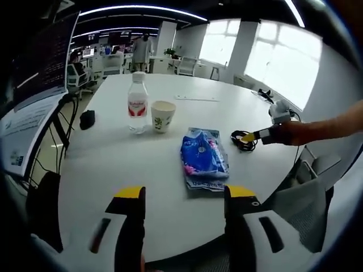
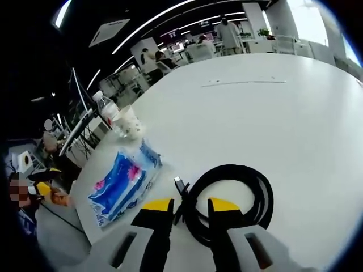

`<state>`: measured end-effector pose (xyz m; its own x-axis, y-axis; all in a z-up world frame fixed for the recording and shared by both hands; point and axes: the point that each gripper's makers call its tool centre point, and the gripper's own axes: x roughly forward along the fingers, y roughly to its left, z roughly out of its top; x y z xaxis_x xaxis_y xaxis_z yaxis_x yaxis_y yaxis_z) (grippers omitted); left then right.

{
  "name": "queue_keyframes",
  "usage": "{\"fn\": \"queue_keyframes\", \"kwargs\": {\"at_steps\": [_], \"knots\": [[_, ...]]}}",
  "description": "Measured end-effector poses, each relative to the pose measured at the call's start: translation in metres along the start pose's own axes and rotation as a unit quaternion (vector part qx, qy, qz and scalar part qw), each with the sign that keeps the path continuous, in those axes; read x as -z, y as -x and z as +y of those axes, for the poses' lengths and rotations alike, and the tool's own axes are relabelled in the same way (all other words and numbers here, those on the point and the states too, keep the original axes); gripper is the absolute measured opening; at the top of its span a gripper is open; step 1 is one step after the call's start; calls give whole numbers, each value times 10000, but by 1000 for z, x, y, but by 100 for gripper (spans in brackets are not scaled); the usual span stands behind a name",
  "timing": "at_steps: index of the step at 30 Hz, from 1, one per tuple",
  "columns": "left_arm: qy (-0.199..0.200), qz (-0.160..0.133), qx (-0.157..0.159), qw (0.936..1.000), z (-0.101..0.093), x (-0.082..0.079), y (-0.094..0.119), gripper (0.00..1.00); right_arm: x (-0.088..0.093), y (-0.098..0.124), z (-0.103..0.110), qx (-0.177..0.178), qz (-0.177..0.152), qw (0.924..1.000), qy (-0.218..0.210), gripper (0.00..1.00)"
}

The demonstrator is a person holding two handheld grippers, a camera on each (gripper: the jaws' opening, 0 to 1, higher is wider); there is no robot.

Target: Arrange the tabletop items into an orderly group along one side of the table until the central work area is clear of visible clutter.

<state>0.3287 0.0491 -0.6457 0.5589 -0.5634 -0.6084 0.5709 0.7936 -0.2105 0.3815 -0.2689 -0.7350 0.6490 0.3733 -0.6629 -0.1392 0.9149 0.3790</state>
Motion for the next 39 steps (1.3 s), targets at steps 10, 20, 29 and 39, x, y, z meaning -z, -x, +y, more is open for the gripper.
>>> {"fn": "queue_keyframes", "kwargs": {"at_steps": [10, 20, 29, 39], "knots": [[-21, -7, 41, 10000, -8, -2, -2, 55, 3, 7, 0, -37, -59, 10000, -18, 23], [-59, 31, 102, 9999, -19, 3, -4, 56, 4, 8, 12, -159, -56, 9998, 94, 23], [-44, 0, 160, 9999, -30, 1, -11, 55, 0, 0, 38, -383, 16, 9984, 405, 23], [32, 43, 267, 9996, -43, 3, -19, 55, 1, -10, 61, -590, 125, 9958, 695, 23]]}}
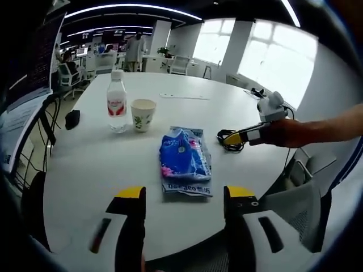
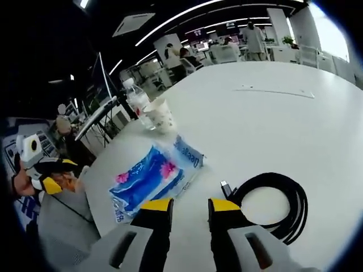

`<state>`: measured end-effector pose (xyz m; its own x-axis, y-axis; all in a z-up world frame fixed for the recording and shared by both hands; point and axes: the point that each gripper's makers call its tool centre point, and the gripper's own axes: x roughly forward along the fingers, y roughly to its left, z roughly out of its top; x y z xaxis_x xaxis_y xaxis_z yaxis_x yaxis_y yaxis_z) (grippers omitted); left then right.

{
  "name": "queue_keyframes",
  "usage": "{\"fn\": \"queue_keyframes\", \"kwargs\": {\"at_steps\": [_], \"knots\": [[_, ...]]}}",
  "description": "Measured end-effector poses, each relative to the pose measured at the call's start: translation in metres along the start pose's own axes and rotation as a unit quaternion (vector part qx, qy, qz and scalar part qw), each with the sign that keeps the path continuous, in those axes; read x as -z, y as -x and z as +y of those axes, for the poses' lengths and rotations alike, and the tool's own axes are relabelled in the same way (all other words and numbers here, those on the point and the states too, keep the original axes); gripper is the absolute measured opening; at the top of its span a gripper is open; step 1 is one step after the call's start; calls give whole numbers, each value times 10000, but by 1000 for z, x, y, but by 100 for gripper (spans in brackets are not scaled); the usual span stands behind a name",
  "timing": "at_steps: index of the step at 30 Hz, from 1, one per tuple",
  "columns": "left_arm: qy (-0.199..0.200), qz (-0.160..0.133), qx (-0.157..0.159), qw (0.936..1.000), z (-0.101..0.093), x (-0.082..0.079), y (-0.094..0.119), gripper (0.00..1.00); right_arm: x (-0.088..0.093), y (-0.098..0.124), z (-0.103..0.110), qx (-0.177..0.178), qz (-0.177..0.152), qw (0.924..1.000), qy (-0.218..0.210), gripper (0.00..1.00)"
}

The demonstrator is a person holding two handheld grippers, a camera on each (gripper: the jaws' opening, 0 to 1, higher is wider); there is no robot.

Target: Arrange the tabletop items into an orderly group along one side of the table until the central work area is clear of visible clutter.

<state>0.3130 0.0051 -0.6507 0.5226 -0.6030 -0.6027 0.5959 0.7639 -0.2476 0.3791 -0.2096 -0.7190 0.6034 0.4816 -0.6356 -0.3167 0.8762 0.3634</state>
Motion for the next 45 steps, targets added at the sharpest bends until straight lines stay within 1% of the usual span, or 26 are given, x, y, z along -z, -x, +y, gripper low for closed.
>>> {"fn": "queue_keyframes", "kwargs": {"at_steps": [11, 16, 18, 22, 25, 29, 32, 34, 38, 45], "knots": [[440, 57, 90, 9990, -10, 6, -17, 52, -11, -15, 15, -166, 114, 9995, 242, 24], [563, 185, 106, 9982, -15, 11, -28, 48, -18, -23, 22, -239, 209, 9986, 420, 25], [638, 200, 223, 9975, -18, 14, -34, 46, -23, -25, 27, -288, 234, 9981, 487, 26], [733, 353, 304, 9962, -19, 22, -44, 43, -28, -31, 31, -354, 272, 9971, 620, 26], [794, 381, 308, 9956, -21, 22, -50, 42, -31, -37, 36, -396, 326, 9961, 713, 26], [971, 423, 287, 9940, -21, 22, -59, 38, -34, -43, 41, -454, 414, 9946, 831, 27], [947, 466, 261, 9941, -22, 20, -66, 35, -36, -50, 43, -486, 477, 9939, 868, 28], [882, 531, 276, 9943, -22, 20, -72, 34, -36, -55, 45, -513, 554, 9931, 900, 29], [888, 690, 249, 9933, -23, 21, -82, 30, -37, -63, 49, -531, 686, 9906, 1062, 31], [1043, 791, 205, 9912, -26, 21, -96, 25, -38, -75, 49, -548, 816, 9877, 1216, 33]]}}
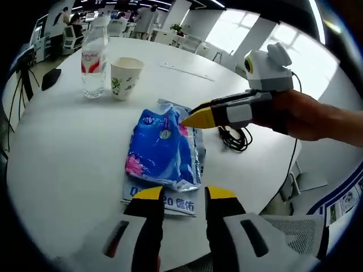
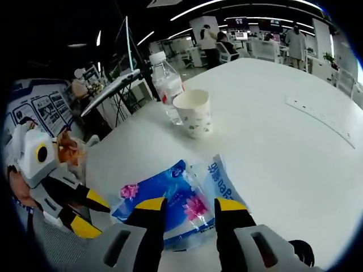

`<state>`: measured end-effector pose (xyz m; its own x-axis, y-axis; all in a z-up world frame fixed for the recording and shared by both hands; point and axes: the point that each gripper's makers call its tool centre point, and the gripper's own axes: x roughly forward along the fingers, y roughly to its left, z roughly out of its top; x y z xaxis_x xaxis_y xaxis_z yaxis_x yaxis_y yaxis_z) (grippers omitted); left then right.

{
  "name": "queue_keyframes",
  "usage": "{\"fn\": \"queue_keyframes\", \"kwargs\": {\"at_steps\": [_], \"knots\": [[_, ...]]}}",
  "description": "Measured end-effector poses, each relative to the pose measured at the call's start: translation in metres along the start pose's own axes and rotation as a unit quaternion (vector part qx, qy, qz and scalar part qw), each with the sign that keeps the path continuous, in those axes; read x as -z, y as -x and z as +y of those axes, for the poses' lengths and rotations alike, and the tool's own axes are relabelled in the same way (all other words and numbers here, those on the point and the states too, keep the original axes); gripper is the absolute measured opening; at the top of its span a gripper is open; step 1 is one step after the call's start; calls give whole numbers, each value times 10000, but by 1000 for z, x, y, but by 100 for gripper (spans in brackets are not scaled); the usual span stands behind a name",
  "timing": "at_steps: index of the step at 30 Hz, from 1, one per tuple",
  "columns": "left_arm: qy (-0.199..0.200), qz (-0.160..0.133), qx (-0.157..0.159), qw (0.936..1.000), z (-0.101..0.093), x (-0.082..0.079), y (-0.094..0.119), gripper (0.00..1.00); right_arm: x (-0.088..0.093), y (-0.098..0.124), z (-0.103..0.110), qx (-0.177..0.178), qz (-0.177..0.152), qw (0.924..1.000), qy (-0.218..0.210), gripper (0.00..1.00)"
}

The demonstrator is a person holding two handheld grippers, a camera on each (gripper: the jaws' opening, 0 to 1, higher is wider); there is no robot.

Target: Arrange the tabletop items into an orderly group along one side of the table until the central work area is clear of visible clutter.

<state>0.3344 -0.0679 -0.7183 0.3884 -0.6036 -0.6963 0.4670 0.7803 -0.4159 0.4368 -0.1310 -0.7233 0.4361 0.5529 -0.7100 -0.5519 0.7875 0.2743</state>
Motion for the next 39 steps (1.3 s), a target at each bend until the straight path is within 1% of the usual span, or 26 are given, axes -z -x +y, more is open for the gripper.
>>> {"fn": "queue_keyframes", "kwargs": {"at_steps": [6, 10, 12, 13, 14, 15, 16, 18, 20, 22, 29, 36, 39], "knots": [[241, 28, -77, 9997, 2, 2, -7, 20, -4, -4, -4, 10, -22, 9998, -187, 32], [416, 48, -150, 9990, 6, 4, -10, 16, -3, -10, -2, -37, 35, 9998, -167, 28], [529, 31, -172, 9984, 7, 4, -11, 12, 0, -12, 0, -63, 72, 9998, -155, 23], [568, 22, -189, 9982, 8, 3, -11, 11, 1, -12, 1, -57, 72, 9999, -123, 18], [607, 26, -206, 9979, 9, 4, -11, 10, 1, -12, 1, -48, 66, 9999, -81, 10], [609, 32, -212, 9979, 9, 4, -11, 9, 2, -11, 0, -3, 48, 10000, -26, 5], [603, 35, -220, 9979, 10, 4, -11, 9, 2, -10, 0, 4, 47, 10000, -42, 4], [596, 28, -240, 9979, 11, 5, -10, 8, 5, -10, 0, -59, 53, 9998, -204, 4], [645, 23, -284, 9975, 15, 7, -9, 7, 6, -8, -2, -38, 37, 9997, -243, 3], [684, -6, -318, 9971, 18, 7, -8, 4, 7, -8, -3, -35, 31, 9996, -262, 2], [782, -82, -392, 9961, 24, 6, -2, 3, 13, -2, -1, -42, 10, 9996, -265, 1], [955, -251, -504, 9938, 36, 4, 6, 0, 24, 11, 0, -19, -24, 9993, -359, 0], [999, -310, -530, 9931, 38, 3, 8, 0, 29, 17, 1, 25, -86, 9989, -467, 0]]}}
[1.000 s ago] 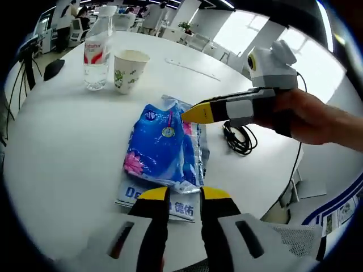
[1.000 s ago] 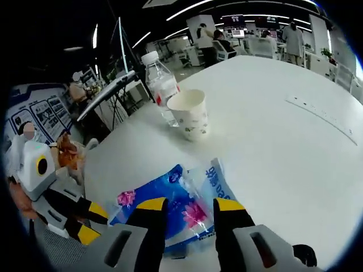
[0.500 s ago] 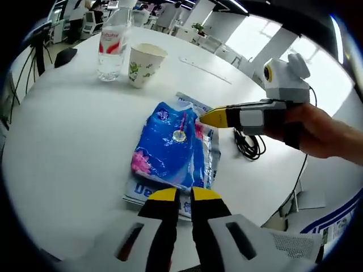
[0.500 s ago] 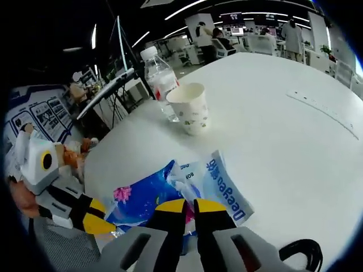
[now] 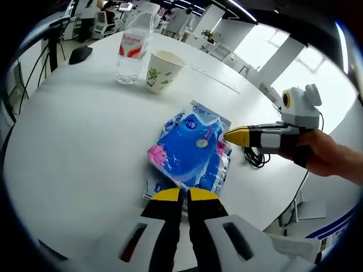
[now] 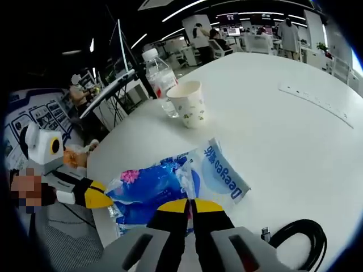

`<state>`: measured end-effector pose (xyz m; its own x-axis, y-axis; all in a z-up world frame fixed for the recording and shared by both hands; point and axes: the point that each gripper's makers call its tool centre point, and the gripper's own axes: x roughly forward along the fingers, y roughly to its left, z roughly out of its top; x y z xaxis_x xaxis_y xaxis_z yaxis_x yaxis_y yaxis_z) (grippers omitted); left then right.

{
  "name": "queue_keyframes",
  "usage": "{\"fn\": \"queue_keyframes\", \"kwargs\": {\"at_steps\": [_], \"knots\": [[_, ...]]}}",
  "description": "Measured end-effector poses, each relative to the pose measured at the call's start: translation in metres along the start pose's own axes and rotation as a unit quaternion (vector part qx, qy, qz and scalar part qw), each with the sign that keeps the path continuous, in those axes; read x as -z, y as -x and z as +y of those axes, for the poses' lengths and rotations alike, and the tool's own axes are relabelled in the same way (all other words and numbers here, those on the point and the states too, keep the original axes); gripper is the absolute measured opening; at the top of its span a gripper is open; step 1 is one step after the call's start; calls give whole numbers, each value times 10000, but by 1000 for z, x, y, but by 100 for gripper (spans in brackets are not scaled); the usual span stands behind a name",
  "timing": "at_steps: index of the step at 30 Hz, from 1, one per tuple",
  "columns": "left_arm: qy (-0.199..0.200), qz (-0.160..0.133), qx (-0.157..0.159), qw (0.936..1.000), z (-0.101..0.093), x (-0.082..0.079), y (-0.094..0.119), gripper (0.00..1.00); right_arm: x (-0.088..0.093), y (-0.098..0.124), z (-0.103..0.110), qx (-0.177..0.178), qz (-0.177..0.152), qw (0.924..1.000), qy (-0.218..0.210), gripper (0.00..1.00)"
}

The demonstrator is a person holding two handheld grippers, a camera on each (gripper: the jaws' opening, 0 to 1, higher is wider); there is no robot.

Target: Arrange the tabletop items into an orderly group along one side of the table until the central work area is clear of visible clutter.

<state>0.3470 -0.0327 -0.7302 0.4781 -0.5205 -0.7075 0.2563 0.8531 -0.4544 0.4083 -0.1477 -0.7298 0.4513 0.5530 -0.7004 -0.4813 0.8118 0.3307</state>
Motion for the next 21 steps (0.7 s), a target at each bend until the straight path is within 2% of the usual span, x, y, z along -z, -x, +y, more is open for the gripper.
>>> {"fn": "queue_keyframes", "kwargs": {"at_steps": [5, 8, 21], "knots": [[62, -91, -54, 9999, 5, -2, 4, 0, 15, 11, 7, 45, -67, 10000, -25, 0], [104, -125, -60, 9998, 5, -3, 4, 0, 24, 16, 8, 88, -99, 9997, -185, 0], [-107, -184, -69, 9997, 3, -6, 9, 0, 48, 34, 22, 236, -340, 9971, -639, 0]]}}
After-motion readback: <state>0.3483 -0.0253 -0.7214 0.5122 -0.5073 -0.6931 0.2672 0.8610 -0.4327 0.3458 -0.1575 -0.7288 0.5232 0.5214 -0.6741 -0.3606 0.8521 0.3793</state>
